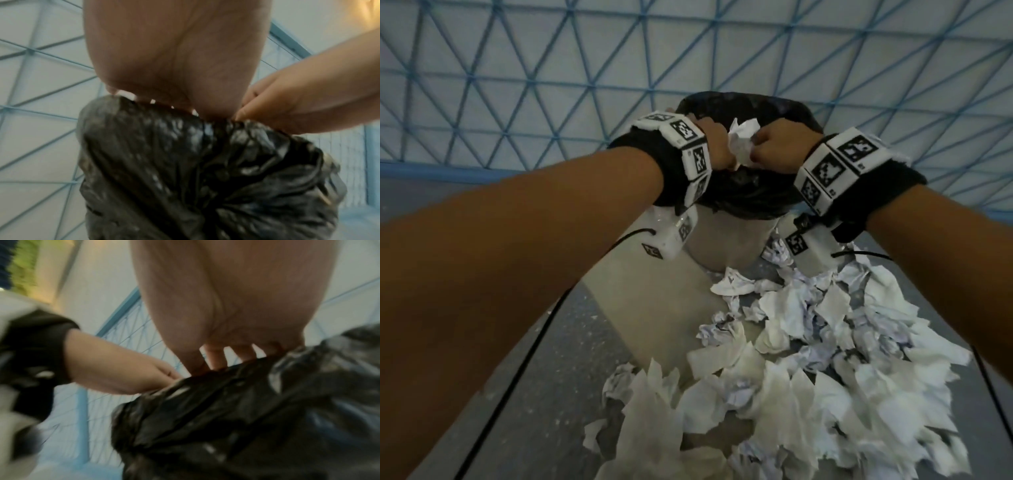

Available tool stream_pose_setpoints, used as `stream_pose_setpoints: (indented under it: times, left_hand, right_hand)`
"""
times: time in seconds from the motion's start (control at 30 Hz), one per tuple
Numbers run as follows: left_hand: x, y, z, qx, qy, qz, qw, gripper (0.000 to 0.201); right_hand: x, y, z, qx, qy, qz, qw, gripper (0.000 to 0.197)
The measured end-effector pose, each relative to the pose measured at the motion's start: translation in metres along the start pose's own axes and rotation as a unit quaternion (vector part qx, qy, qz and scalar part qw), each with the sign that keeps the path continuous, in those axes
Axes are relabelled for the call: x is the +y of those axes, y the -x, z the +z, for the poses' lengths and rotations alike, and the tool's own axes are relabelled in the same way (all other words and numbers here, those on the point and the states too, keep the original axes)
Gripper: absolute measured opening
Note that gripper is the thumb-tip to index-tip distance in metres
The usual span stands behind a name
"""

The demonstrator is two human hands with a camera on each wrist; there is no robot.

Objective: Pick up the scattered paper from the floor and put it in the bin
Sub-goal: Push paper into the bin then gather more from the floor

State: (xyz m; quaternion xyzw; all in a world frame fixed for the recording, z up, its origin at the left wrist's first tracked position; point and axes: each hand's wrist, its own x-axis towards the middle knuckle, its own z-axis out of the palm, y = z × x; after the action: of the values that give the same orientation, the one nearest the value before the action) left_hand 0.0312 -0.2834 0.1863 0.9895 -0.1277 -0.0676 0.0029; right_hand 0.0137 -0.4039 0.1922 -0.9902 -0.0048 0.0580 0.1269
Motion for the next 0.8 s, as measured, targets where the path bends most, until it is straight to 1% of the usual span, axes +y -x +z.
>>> stream_pose_setpoints:
  times: [0.03, 0.07, 0.1, 0.17, 0.2, 0.23, 0.27, 0.3, 0.37, 0.43, 0.47, 0.53, 0.57, 0.6, 0.63, 0.67, 0.7, 0.73, 0.77, 0.8]
  left_hand:
    - [-0.005, -0.004, 0.001, 0.025, 0.012, 0.001, 1.000, 0.061]
    - [-0.009, 0.001, 0.000, 0.058, 0.055, 0.004, 0.997, 0.067]
    - [-0.014, 0.005, 0.000, 0.104, 0.117, 0.008, 0.988, 0.072]
    - [-0.029, 0.027, 0.009, 0.190, 0.238, 0.027, 0.952, 0.079]
    - [-0.037, 0.045, 0.018, 0.223, 0.289, 0.050, 0.930, 0.080]
    - [-0.045, 0.064, 0.031, 0.234, 0.318, 0.063, 0.917, 0.079]
    - [-0.053, 0.085, 0.049, 0.218, 0.331, 0.074, 0.915, 0.077]
    - [-0.061, 0.107, 0.070, 0.174, 0.327, 0.074, 0.926, 0.074]
    - [-0.078, 0.154, 0.112, 0.042, 0.280, 0.083, 0.955, 0.074]
    - [-0.094, 0.198, 0.149, -0.088, 0.207, 0.096, 0.970, 0.072]
    - [-0.098, 0.217, 0.165, -0.141, 0.170, 0.098, 0.970, 0.073]
    - [-0.096, 0.244, 0.188, -0.240, 0.131, 0.073, 0.959, 0.085]
    - [-0.090, 0.253, 0.197, -0.278, 0.129, 0.054, 0.950, 0.090]
    - [-0.081, 0.260, 0.206, -0.298, 0.131, 0.046, 0.944, 0.089]
    - [-0.072, 0.264, 0.212, -0.303, 0.125, 0.047, 0.944, 0.085]
    - [-0.065, 0.264, 0.219, -0.295, 0.108, 0.055, 0.948, 0.079]
    - [-0.060, 0.263, 0.226, -0.280, 0.084, 0.065, 0.954, 0.072]
    - [-0.057, 0.259, 0.232, -0.265, 0.059, 0.075, 0.960, 0.064]
    - [-0.056, 0.255, 0.236, -0.248, 0.038, 0.081, 0.965, 0.057]
    - [-0.056, 0.251, 0.239, -0.233, 0.024, 0.083, 0.969, 0.049]
  right_hand:
    - [-0.003, 0.004, 0.002, 0.048, 0.007, -0.001, 0.999, 0.043]
    - [-0.006, 0.012, 0.005, 0.098, 0.000, -0.010, 0.995, 0.047]
    - [-0.009, 0.021, 0.009, 0.154, -0.021, -0.036, 0.987, 0.050]
    - [-0.016, 0.046, 0.023, 0.272, -0.079, -0.124, 0.951, 0.052]
    - [-0.019, 0.058, 0.032, 0.307, -0.104, -0.169, 0.931, 0.048]
    - [-0.021, 0.069, 0.045, 0.315, -0.118, -0.209, 0.918, 0.044]
    - [-0.023, 0.080, 0.058, 0.302, -0.117, -0.247, 0.913, 0.039]
    - [-0.024, 0.091, 0.073, 0.271, -0.099, -0.286, 0.914, 0.034]
    - [-0.024, 0.106, 0.106, 0.174, -0.035, -0.363, 0.915, 0.023]
    - [-0.020, 0.120, 0.142, 0.072, 0.025, -0.416, 0.906, 0.017]
    - [-0.019, 0.127, 0.158, 0.029, 0.046, -0.434, 0.899, 0.016]
    - [-0.021, 0.141, 0.182, -0.047, 0.084, -0.443, 0.891, 0.012]
    - [-0.022, 0.148, 0.191, -0.100, 0.110, -0.424, 0.893, 0.020]
    - [-0.019, 0.155, 0.199, -0.171, 0.150, -0.383, 0.895, 0.037]
    - [-0.016, 0.160, 0.205, -0.246, 0.186, -0.331, 0.892, 0.055]
    - [-0.013, 0.164, 0.209, -0.304, 0.216, -0.282, 0.884, 0.071]
    - [-0.010, 0.165, 0.212, -0.337, 0.233, -0.246, 0.879, 0.082]
    - [-0.007, 0.166, 0.215, -0.354, 0.240, -0.221, 0.877, 0.087]
    - [-0.003, 0.167, 0.216, -0.360, 0.239, -0.206, 0.878, 0.087]
    - [-0.001, 0.168, 0.217, -0.359, 0.240, -0.201, 0.879, 0.083]
